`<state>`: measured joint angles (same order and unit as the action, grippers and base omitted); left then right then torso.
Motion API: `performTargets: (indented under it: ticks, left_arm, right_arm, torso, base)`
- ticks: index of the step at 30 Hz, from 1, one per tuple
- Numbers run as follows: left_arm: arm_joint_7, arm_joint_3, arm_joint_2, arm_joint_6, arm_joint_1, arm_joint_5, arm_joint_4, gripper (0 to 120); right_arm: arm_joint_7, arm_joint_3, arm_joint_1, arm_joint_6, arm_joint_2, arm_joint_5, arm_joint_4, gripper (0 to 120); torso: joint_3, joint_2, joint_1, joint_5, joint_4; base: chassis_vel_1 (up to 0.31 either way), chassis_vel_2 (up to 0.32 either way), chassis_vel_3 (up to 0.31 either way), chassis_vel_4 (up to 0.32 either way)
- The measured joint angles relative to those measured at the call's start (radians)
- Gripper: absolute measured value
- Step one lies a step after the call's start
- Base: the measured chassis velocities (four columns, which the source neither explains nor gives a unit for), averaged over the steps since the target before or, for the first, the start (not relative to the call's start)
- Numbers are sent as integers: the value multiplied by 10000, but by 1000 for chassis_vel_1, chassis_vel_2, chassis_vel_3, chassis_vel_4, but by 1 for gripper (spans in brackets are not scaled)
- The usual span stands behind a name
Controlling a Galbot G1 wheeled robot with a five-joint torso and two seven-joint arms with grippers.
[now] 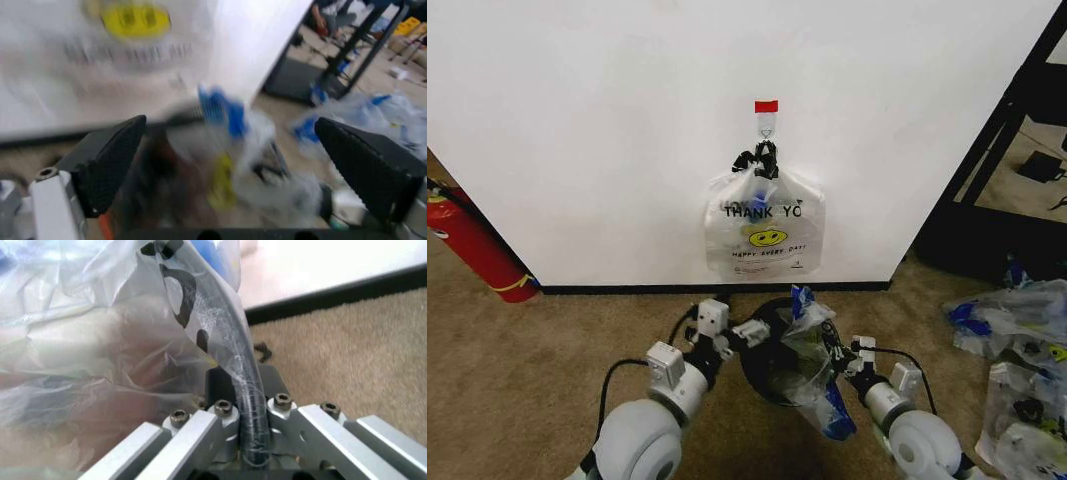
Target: Pick up the garbage bag from the wall and place it over the trash bin.
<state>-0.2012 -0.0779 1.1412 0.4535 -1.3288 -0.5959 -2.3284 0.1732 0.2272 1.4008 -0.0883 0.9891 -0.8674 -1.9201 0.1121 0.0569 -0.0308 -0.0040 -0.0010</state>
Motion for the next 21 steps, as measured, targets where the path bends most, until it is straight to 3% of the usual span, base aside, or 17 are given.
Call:
performTargets:
  ticks: [2, 3, 4, 6, 21]
  left_arm:
    - [-508, 55, 297, 814, 95, -1062, -10, 100]
    - [-508, 55, 297, 814, 95, -1062, -10, 100]
    - [-954, 64, 639, 1230, 216, -2028, 60, 99]
    - [-1329, 81, 1057, 1713, 337, -2862, 177, 99]
    - [-2058, 160, 2438, 2225, 680, -3433, 1480, 95]
  right_arm:
    - [165, -143, 20, 587, 124, 100, -8, 0]
    - [165, -143, 20, 587, 124, 100, -8, 0]
    - [374, -242, 50, 969, 235, 238, -45, 0]
    - [636, -375, 89, 1470, 384, 527, -61, 0]
    - [788, -604, 331, 2311, 709, 1540, -266, 0]
  torso:
    - [0, 0, 0, -1, 0]
    - [0, 0, 0, -1, 0]
    - [0, 0, 0, -1, -1]
    - [0, 0, 0, 0, 0]
    - [0, 0, 0, 0, 0]
  base:
    - [0, 0, 0, 0]
    - [0, 0, 0, 0]
    - [0, 0, 0, 0]
    - [0, 0, 0, 0]
    - [0, 0, 0, 0]
